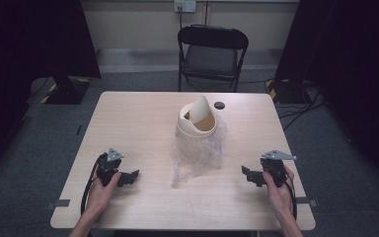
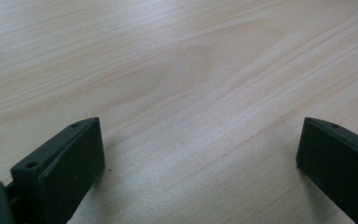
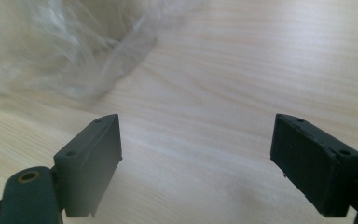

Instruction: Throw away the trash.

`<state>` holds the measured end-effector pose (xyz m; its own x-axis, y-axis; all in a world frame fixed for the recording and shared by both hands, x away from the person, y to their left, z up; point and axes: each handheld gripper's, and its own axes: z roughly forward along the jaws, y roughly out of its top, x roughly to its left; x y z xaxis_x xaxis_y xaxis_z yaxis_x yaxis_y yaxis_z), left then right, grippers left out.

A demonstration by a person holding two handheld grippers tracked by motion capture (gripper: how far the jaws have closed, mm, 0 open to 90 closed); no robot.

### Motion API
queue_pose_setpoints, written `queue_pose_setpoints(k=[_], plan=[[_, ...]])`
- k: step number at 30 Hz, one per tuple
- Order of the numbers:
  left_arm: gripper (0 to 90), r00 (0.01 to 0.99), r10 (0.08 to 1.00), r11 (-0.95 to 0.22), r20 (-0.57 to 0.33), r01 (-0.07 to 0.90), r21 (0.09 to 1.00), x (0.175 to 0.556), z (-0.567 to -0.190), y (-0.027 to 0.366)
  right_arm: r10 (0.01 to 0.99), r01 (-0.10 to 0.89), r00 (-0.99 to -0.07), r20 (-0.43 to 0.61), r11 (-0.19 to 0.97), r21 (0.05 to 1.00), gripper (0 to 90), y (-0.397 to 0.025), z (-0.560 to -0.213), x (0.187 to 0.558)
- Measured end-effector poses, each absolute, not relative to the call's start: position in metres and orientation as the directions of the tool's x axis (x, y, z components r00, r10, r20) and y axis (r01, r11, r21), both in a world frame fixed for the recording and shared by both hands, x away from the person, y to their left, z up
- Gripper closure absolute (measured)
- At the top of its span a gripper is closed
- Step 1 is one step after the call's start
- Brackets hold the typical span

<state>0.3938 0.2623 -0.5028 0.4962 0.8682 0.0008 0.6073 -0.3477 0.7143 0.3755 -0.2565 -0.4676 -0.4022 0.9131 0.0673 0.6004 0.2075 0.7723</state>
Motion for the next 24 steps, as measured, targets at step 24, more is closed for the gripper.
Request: queue_pose_setpoints(k=[24], plan=[[0.2, 0.496, 0.868, -0.348, 0.001, 0.607, 0.714, 0.394, -0.503, 0.262, 0.934, 0.629, -0.357, -0.015, 0.252, 0.735, 13.2, -0.25, -0.5, 0.372]])
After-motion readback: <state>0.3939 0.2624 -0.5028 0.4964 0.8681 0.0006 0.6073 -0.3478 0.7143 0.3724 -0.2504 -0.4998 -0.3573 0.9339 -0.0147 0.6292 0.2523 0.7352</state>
